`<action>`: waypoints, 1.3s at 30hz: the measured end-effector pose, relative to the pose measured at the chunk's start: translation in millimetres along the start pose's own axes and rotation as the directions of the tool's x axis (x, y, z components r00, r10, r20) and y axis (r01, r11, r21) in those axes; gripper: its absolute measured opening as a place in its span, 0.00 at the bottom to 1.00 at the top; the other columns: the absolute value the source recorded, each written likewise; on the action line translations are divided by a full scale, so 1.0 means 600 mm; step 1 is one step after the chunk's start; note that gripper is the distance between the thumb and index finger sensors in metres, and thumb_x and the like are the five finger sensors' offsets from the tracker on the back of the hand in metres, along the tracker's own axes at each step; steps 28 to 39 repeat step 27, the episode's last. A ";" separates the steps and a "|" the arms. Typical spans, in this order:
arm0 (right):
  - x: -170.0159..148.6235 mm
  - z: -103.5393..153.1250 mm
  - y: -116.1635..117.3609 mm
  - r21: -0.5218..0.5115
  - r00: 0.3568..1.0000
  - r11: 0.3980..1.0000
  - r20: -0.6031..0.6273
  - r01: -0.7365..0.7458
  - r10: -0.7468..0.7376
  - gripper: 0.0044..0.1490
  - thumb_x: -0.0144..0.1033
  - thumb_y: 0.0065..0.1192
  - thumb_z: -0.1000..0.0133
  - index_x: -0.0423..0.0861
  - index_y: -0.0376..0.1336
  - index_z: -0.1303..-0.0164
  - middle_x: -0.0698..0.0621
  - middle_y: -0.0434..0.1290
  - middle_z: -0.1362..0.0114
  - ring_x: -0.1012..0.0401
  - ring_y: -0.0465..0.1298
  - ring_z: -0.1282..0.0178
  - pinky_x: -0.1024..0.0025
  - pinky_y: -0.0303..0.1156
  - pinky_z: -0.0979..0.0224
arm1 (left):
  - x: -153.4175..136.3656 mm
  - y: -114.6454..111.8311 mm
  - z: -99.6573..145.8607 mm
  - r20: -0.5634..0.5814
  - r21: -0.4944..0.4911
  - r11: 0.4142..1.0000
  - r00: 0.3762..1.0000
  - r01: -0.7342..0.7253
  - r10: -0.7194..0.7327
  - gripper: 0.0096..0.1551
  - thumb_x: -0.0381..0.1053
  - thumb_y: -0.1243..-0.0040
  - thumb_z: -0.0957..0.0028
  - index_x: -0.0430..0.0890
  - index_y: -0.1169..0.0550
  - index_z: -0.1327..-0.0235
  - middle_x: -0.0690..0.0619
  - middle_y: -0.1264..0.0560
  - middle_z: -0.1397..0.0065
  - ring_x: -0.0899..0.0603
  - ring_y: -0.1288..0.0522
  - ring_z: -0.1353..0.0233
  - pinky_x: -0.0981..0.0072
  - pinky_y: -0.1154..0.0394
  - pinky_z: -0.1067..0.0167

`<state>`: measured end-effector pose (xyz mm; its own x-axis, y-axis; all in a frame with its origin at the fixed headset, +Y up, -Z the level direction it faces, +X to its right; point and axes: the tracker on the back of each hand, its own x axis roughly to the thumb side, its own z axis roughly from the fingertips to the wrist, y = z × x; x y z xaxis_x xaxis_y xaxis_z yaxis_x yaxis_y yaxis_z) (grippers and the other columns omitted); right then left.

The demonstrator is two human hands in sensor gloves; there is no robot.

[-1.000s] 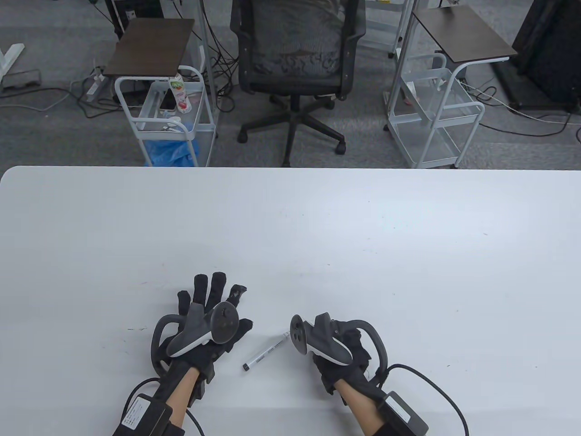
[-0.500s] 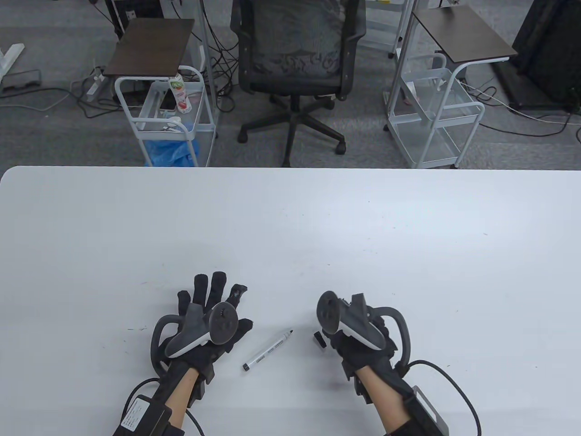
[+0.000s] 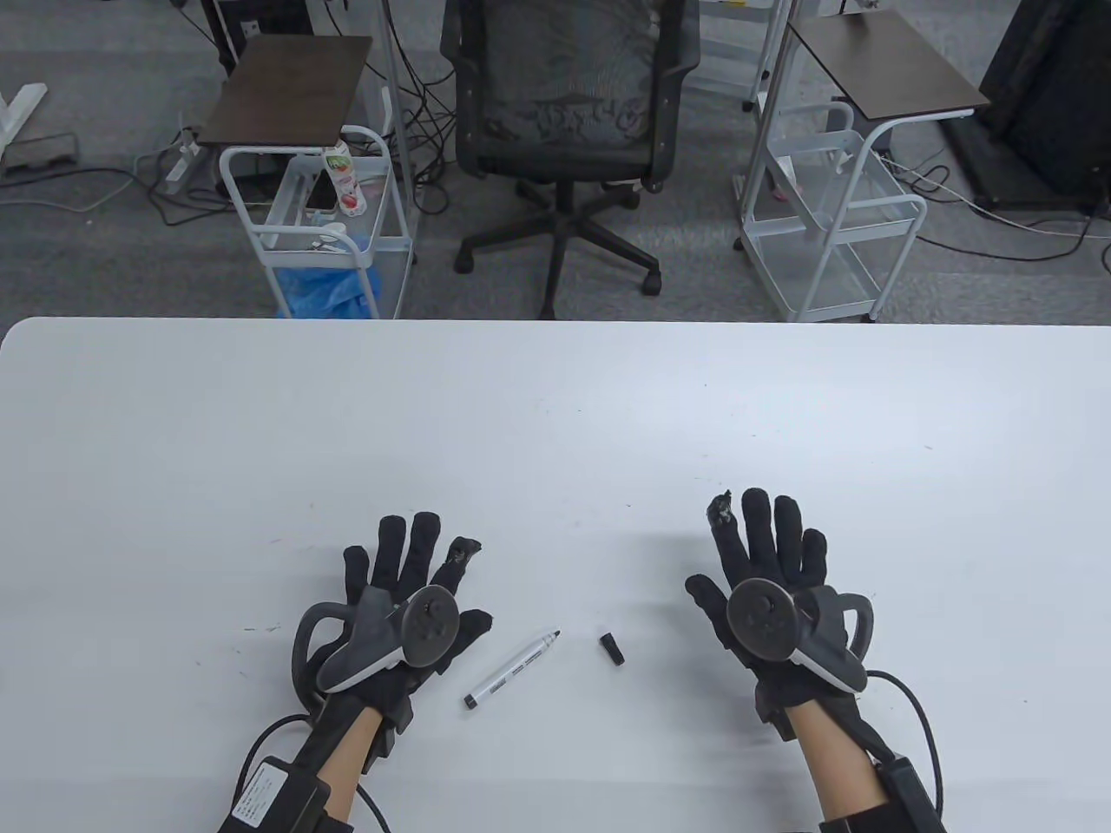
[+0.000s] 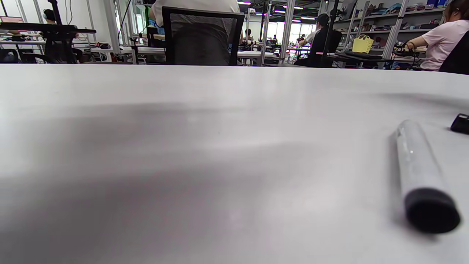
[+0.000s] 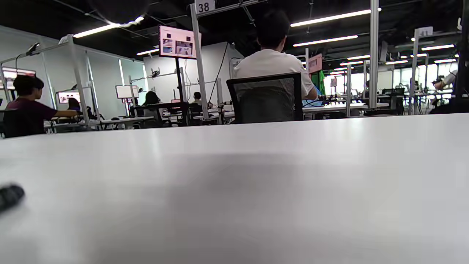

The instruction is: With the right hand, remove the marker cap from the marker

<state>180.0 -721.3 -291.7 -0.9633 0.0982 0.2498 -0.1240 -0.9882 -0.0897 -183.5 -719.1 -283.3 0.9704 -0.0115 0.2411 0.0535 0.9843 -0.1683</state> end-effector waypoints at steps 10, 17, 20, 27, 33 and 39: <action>0.016 -0.004 0.018 0.154 0.997 0.988 0.067 -0.034 0.024 0.50 0.60 0.36 0.37 0.49 0.33 0.09 0.37 0.29 0.08 0.37 0.27 0.15 0.32 0.26 0.22 | -0.006 -0.006 -0.005 -0.027 -0.007 1.000 1.000 0.004 -0.004 0.52 0.78 0.71 0.52 0.62 0.59 0.13 0.48 0.69 0.08 0.33 0.70 0.11 0.30 0.65 0.18; 0.016 0.002 0.010 0.080 0.996 0.997 0.093 -0.022 0.014 0.50 0.60 0.37 0.38 0.48 0.36 0.09 0.37 0.30 0.08 0.38 0.29 0.14 0.32 0.27 0.21 | -0.009 -0.006 -0.003 -0.036 -0.010 1.000 0.999 -0.004 0.004 0.52 0.78 0.71 0.52 0.62 0.58 0.13 0.48 0.69 0.08 0.33 0.70 0.12 0.30 0.65 0.18; 0.017 0.003 0.010 0.093 0.996 0.995 0.090 -0.024 0.016 0.50 0.60 0.37 0.37 0.48 0.36 0.09 0.37 0.30 0.08 0.38 0.29 0.14 0.32 0.27 0.22 | -0.010 -0.006 -0.002 -0.040 -0.005 1.000 0.999 -0.003 0.002 0.52 0.78 0.71 0.52 0.62 0.59 0.13 0.48 0.69 0.08 0.33 0.71 0.12 0.30 0.65 0.18; 0.019 0.003 0.011 0.089 0.995 0.996 0.097 -0.022 0.013 0.50 0.60 0.37 0.37 0.48 0.36 0.09 0.37 0.30 0.08 0.38 0.28 0.14 0.32 0.27 0.22 | -0.014 -0.004 -0.001 -0.053 0.001 1.000 0.999 -0.001 0.001 0.52 0.78 0.71 0.53 0.62 0.58 0.13 0.49 0.70 0.08 0.34 0.71 0.12 0.30 0.68 0.19; 0.019 0.003 0.011 0.089 0.995 0.996 0.097 -0.022 0.013 0.50 0.60 0.37 0.37 0.48 0.36 0.09 0.37 0.30 0.08 0.38 0.28 0.14 0.32 0.27 0.22 | -0.014 -0.004 -0.001 -0.053 0.001 1.000 0.999 -0.001 0.001 0.52 0.78 0.71 0.53 0.62 0.58 0.13 0.49 0.70 0.08 0.34 0.71 0.12 0.30 0.68 0.19; 0.019 0.003 0.011 0.089 0.995 0.996 0.097 -0.022 0.013 0.50 0.60 0.37 0.37 0.48 0.36 0.09 0.37 0.30 0.08 0.38 0.28 0.14 0.32 0.27 0.22 | -0.014 -0.004 -0.001 -0.053 0.001 1.000 0.999 -0.001 0.001 0.52 0.78 0.71 0.53 0.62 0.58 0.13 0.49 0.70 0.08 0.34 0.71 0.12 0.30 0.68 0.19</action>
